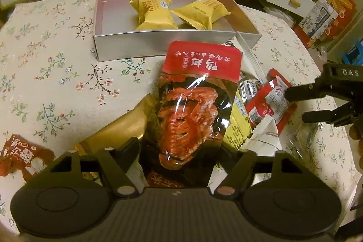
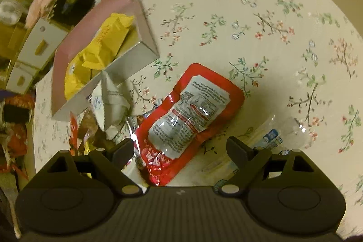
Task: Organize snacks
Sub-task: 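Move both tools back to the pile toward red snack packets, then grasp a red packet with the left tool while the right tool grasps another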
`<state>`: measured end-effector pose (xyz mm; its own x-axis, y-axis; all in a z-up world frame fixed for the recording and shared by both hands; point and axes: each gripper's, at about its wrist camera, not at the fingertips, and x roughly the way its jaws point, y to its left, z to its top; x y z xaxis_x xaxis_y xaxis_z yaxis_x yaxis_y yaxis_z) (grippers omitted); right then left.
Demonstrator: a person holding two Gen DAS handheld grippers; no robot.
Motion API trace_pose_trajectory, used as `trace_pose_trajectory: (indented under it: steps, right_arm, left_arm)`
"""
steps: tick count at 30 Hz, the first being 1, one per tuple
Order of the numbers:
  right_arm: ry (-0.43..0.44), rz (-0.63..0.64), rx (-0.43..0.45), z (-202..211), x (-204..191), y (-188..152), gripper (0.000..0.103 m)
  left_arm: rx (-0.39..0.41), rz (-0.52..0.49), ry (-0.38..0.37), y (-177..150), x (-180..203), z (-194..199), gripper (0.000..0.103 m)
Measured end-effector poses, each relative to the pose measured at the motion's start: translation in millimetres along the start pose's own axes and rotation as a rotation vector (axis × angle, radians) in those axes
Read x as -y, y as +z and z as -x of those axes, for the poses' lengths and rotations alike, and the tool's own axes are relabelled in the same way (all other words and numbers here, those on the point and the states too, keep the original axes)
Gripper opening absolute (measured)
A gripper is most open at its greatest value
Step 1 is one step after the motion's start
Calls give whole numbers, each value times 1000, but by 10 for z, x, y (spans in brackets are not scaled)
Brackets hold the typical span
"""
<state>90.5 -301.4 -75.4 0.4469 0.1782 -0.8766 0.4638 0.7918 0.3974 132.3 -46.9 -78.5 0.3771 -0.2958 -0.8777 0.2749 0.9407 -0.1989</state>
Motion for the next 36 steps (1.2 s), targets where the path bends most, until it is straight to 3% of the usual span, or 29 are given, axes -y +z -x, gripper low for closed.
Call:
trace_pose_trajectory:
  steps: [5, 8, 12, 14, 18, 20, 22, 23, 28, 29, 31, 32, 33, 36]
  right_arm:
    - [-18, -29, 25, -107, 3, -3, 84]
    - [-84, 3, 62, -187, -83, 0, 85]
    - [-132, 54, 114, -204, -228, -26, 89]
    - [-136, 42, 136, -221, -248, -36, 97]
    - [-164, 55, 189, -275, -325, -59, 97]
    - [-187, 87, 219, -290, -376, -81, 82]
    - [-190, 129, 234, -289, -417, -100, 68]
    - [-186, 135, 237, -278, -423, -104, 66]
    - [-155, 100, 227, -219, -360, -72, 63]
    - [-151, 98, 229, -210, -347, -68, 44]
    - [-142, 87, 250, -149, -332, -76, 34]
    - [-131, 73, 253, -120, -325, -65, 12]
    - [-133, 62, 253, -94, -325, -60, 4]
    - [-110, 36, 227, -117, -262, -18, 3]
  left_arm:
    - [23, 25, -16, 33, -41, 16, 57]
    - [27, 45, -33, 58, -65, 14, 51]
    - [31, 53, -33, 64, -65, 25, 48]
    - [31, 58, -35, 68, -70, 23, 48]
    - [36, 66, -34, 61, -69, 44, 44]
    - [44, 70, -34, 56, -79, 73, 40]
    - [54, 79, -31, 64, -102, 113, 20]
    - [61, 88, -33, 70, -124, 138, 17]
    - [60, 113, -18, 81, -189, 129, 16]
    - [58, 114, -15, 73, -182, 128, 16]
    - [57, 113, -14, 74, -181, 132, 16]
    - [59, 113, -15, 75, -177, 138, 16]
    - [59, 112, -15, 78, -179, 140, 16]
    - [55, 106, -4, 78, -172, 121, 15]
